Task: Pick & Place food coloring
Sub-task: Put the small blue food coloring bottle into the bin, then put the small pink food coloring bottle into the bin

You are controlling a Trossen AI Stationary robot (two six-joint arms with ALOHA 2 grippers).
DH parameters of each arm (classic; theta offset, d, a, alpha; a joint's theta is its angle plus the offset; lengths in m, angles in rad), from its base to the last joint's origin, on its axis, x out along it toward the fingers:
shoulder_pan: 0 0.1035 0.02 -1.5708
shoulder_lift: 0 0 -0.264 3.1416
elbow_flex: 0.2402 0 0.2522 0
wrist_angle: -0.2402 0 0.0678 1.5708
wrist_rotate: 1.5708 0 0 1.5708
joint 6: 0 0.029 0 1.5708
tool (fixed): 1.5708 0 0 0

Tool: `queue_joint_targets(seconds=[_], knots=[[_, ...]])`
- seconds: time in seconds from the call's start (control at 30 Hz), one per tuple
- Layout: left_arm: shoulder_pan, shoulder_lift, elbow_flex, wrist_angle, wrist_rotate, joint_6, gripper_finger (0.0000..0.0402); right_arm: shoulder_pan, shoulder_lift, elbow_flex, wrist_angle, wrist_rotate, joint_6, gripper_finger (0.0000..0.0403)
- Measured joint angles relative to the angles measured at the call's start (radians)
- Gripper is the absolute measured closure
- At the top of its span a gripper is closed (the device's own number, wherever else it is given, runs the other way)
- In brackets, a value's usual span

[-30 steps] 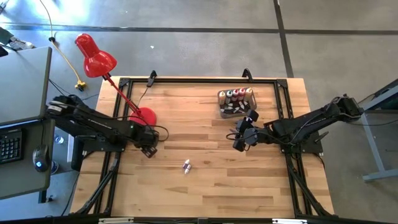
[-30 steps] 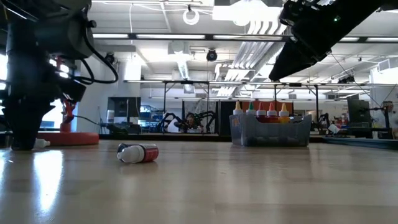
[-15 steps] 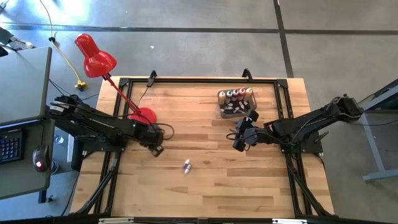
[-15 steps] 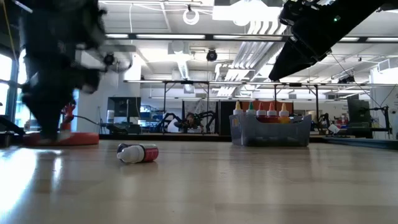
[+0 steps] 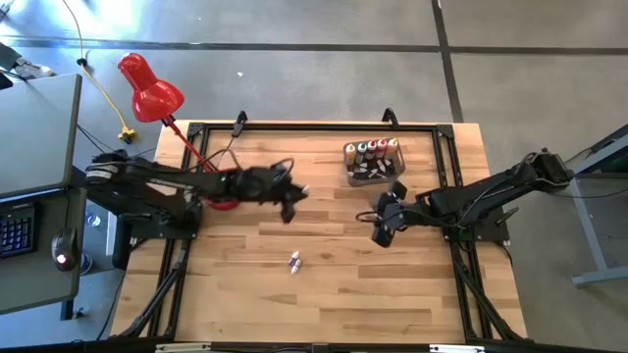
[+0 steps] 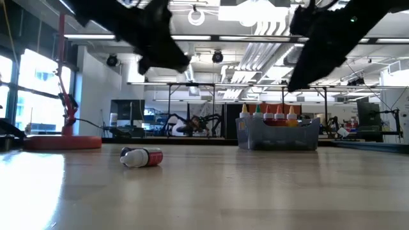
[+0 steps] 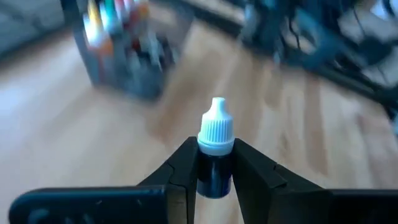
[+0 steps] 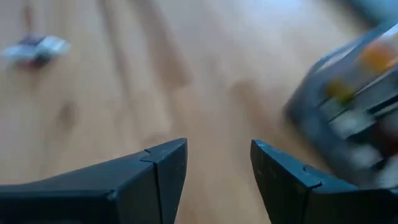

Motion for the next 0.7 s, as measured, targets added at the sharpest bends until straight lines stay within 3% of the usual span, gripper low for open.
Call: queue_joint_targets(seconds=[0.13, 0.27, 0.4, 0.6, 0.7], knots=[[0.087, 0.149, 0.099, 0.188, 0.016, 0.152, 0.0327, 0.006, 0.0, 0.0, -0.105, -0.161, 0.145, 0.0231], [0.147, 0.35, 0.257, 0.256, 0.084, 0.314, 0.0327, 0.03, 0.0, 0.0, -0.176, -0.139, 0.245, 0.0231], [0.189, 0.555, 0.46, 0.212, 0.135, 0.392, 0.0318, 0.052, 0.0, 0.0, -0.219, -0.132, 0.273, 0.0231], [0.248, 0.8, 0.744, 0.052, 0.061, 0.393, 0.0284, 0.08, 0.0, 0.0, -0.234, -0.12, 0.275, 0.0231], [0.272, 0.879, 0.849, -0.053, 0.081, 0.389, 0.0264, 0.09, 0.0, 0.0, -0.234, -0.115, 0.275, 0.0231]])
